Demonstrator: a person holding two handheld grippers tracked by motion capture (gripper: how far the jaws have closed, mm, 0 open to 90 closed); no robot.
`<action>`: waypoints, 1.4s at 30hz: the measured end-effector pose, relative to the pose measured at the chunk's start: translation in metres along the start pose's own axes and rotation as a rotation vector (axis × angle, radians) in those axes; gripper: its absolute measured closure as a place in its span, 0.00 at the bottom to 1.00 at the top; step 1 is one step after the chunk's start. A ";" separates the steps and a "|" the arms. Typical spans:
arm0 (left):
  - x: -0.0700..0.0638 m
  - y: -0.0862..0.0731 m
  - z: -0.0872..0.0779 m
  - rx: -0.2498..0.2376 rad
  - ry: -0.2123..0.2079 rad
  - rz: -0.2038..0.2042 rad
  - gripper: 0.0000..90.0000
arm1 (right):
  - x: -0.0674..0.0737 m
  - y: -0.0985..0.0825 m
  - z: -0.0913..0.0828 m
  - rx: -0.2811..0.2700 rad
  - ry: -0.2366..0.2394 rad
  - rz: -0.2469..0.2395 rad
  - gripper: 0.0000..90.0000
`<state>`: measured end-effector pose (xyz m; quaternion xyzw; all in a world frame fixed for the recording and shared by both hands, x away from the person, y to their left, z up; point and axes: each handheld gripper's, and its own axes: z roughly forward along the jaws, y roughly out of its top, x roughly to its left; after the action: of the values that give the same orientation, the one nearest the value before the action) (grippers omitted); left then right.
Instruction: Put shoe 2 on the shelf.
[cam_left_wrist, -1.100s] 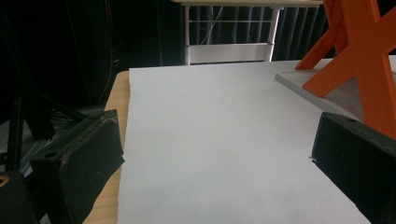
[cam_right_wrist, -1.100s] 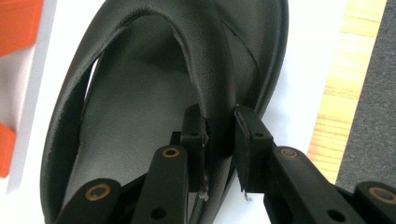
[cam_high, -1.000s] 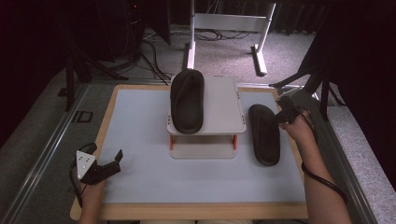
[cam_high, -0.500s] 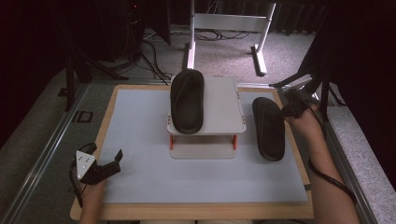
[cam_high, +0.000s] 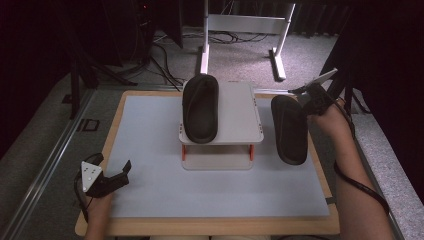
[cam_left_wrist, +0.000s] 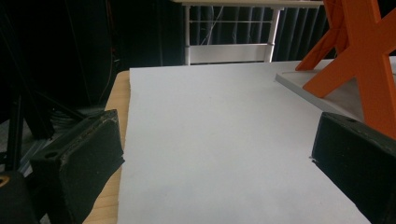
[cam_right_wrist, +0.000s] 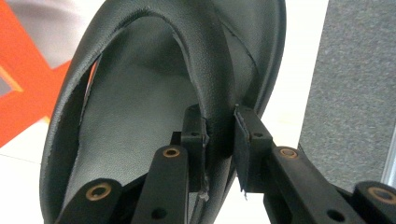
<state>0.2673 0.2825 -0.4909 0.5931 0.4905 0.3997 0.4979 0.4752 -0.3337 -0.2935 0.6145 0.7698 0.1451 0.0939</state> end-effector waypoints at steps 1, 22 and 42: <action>0.000 0.000 0.000 0.000 0.000 0.000 0.02 | 0.001 0.002 -0.003 -0.001 -0.004 -0.002 0.84; 0.000 0.000 0.000 0.001 -0.003 0.004 0.02 | 0.036 0.035 -0.057 -0.061 0.022 0.010 0.85; 0.001 0.000 0.000 -0.001 -0.012 -0.002 0.02 | 0.095 0.057 -0.052 -0.067 0.094 -0.046 0.85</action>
<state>0.2672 0.2832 -0.4909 0.5947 0.4881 0.3958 0.5014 0.4894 -0.2350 -0.2222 0.5858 0.7819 0.1973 0.0811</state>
